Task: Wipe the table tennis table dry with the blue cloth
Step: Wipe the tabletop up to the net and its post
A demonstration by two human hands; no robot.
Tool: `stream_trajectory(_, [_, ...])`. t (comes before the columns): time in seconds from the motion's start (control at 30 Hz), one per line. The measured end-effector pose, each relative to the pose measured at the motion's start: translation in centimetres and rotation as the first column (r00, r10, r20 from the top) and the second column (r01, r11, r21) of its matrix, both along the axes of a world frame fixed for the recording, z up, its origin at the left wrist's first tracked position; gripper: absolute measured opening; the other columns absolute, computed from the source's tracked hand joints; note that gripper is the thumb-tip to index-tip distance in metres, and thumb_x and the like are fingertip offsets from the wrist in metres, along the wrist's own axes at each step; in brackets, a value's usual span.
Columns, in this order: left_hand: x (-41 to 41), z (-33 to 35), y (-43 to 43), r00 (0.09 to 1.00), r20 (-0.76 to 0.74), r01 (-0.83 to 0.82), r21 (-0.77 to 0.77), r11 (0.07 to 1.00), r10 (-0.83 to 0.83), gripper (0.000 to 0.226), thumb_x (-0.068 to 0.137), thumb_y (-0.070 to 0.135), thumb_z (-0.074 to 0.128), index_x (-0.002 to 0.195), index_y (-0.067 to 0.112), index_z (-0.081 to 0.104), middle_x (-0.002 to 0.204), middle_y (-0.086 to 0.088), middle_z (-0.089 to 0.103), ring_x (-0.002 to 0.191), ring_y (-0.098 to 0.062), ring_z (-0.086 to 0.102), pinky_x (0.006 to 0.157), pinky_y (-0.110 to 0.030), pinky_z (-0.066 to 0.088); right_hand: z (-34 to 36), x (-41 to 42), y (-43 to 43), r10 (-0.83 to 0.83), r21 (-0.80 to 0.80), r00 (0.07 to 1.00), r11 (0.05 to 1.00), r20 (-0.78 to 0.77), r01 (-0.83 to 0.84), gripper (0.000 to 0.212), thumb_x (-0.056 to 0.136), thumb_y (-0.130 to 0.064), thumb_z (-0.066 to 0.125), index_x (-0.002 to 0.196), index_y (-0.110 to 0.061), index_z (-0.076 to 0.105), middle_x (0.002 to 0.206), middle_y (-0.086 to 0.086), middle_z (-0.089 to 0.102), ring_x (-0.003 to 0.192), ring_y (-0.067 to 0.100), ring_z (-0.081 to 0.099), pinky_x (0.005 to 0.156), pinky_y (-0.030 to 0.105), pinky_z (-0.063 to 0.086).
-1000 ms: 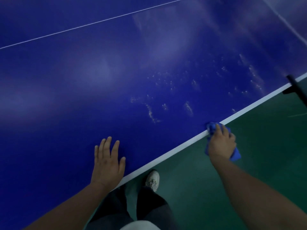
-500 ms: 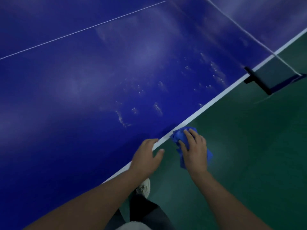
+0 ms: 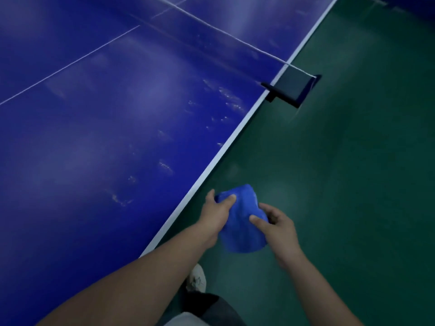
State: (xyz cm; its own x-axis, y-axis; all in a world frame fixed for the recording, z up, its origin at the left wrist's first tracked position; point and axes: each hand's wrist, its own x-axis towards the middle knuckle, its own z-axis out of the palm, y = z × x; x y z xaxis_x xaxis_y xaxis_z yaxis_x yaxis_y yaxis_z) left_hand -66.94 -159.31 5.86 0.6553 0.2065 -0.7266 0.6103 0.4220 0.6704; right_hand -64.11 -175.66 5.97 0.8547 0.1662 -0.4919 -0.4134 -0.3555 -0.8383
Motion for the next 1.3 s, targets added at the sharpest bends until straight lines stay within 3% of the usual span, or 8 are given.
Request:
stream_trajectory(0.2, [-0.1, -0.2, -2.8, 0.994, -0.085, -0.088, -0.262, 0.961, 0.068, 0.052, 0.097, 0.050, 0.058, 0.123, 0.006, 0.064, 0.111, -0.017, 0.073, 0.098, -0.027, 0.072, 0.086, -0.038, 0.057, 0.5, -3.3, 1.6, 0.282, -0.046, 0.944, 0.960, 0.169, -0.278, 0.049, 0.086, -0.002, 0.072, 0.123, -0.033, 0.065, 0.112, -0.014, 0.072, 0.089, -0.009, 0.064, 0.085, 0.013, 0.049])
stream_trajectory(0.43, [-1.6, -1.2, -2.7, 0.996, -0.089, -0.012, -0.291, 0.957, -0.015, 0.050, 0.105, 0.046, 0.041, 0.136, 0.009, 0.056, 0.128, -0.017, 0.066, 0.120, -0.029, 0.063, 0.103, -0.042, 0.047, 0.9, -3.6, 0.6, 0.091, -0.189, 0.789, 0.981, 0.607, 0.033, 0.050, 0.106, -0.032, 0.032, 0.150, -0.012, 0.043, 0.162, 0.005, 0.032, 0.152, 0.016, 0.020, 0.122, 0.021, 0.008])
stream_trajectory(0.63, [-2.2, -2.4, -2.9, 0.992, -0.110, 0.050, -0.129, 0.990, -0.065, 0.049, 0.110, 0.037, 0.027, 0.141, 0.005, 0.048, 0.129, -0.017, 0.065, 0.112, -0.030, 0.065, 0.081, -0.042, 0.053, -8.4, 0.2, -2.4, 0.240, -0.531, 0.970, 0.819, -0.025, -0.216, 0.051, 0.111, -0.029, 0.022, 0.158, -0.010, 0.025, 0.166, 0.009, 0.019, 0.154, 0.024, 0.012, 0.125, 0.043, 0.009])
stream_trajectory(0.77, [-1.8, -3.1, -3.2, 0.987, -0.131, 0.079, -0.120, 0.990, -0.094, 0.044, 0.107, 0.034, 0.041, 0.136, 0.004, 0.054, 0.122, -0.016, 0.069, 0.112, -0.031, 0.067, 0.097, -0.046, 0.052, -5.9, -0.1, -1.5, 0.149, -0.361, 0.967, 0.930, 0.208, -0.065, 0.066, 0.104, -0.045, 0.044, 0.160, -0.017, 0.022, 0.166, 0.000, 0.015, 0.153, 0.017, 0.007, 0.125, 0.036, 0.003])
stream_trajectory(0.9, [-0.6, -2.1, -3.3, 0.987, -0.076, 0.130, -0.142, 0.981, -0.141, 0.033, 0.103, 0.030, 0.051, 0.123, 0.007, 0.063, 0.116, -0.014, 0.072, 0.110, -0.028, 0.068, 0.094, -0.040, 0.053, -4.3, -1.2, -2.6, -0.029, 0.337, 0.779, 0.891, -0.627, 0.304, 0.079, 0.083, -0.066, 0.067, 0.141, -0.015, 0.055, 0.143, 0.011, 0.058, 0.124, 0.024, 0.061, 0.112, 0.042, 0.042])
stream_trajectory(1.0, [0.2, -1.6, -3.0, 0.976, -0.086, 0.201, 0.023, 0.979, -0.198, 0.027, 0.103, 0.025, 0.052, 0.121, 0.008, 0.064, 0.114, -0.011, 0.073, 0.104, -0.023, 0.069, 0.093, -0.035, 0.053, -3.3, -1.8, -3.4, 0.008, 0.436, 0.752, 0.819, -0.659, 0.373, 0.047, 0.091, -0.036, 0.067, 0.127, -0.006, 0.066, 0.120, 0.015, 0.071, 0.101, 0.026, 0.071, 0.093, 0.040, 0.056])
stream_trajectory(1.13, [0.3, -1.8, -2.8, 0.954, 0.002, 0.211, 0.707, 0.675, -0.300, 0.049, 0.104, 0.030, 0.044, 0.150, 0.013, 0.041, 0.153, -0.007, 0.044, 0.138, -0.019, 0.043, 0.111, -0.027, 0.032, -2.9, -1.3, -3.2, -0.204, 0.321, 0.878, 0.875, -0.433, 0.362, 0.034, 0.095, -0.013, 0.066, 0.124, 0.004, 0.062, 0.103, 0.011, 0.076, 0.086, 0.020, 0.074, 0.074, 0.033, 0.061])
stream_trajectory(1.3, [-2.3, -5.7, -5.0, 0.545, -0.043, 0.525, 0.796, 0.300, -0.837, 0.067, 0.104, 0.046, 0.019, 0.159, 0.011, 0.007, 0.167, -0.002, 0.002, 0.155, -0.019, 0.004, 0.125, -0.033, 0.004, -1.3, 0.0, -2.7, -0.178, 0.341, 0.897, 0.881, -0.404, 0.329, 0.018, 0.104, -0.005, 0.048, 0.115, -0.002, 0.062, 0.099, 0.014, 0.075, 0.081, 0.021, 0.073, 0.071, 0.032, 0.062])
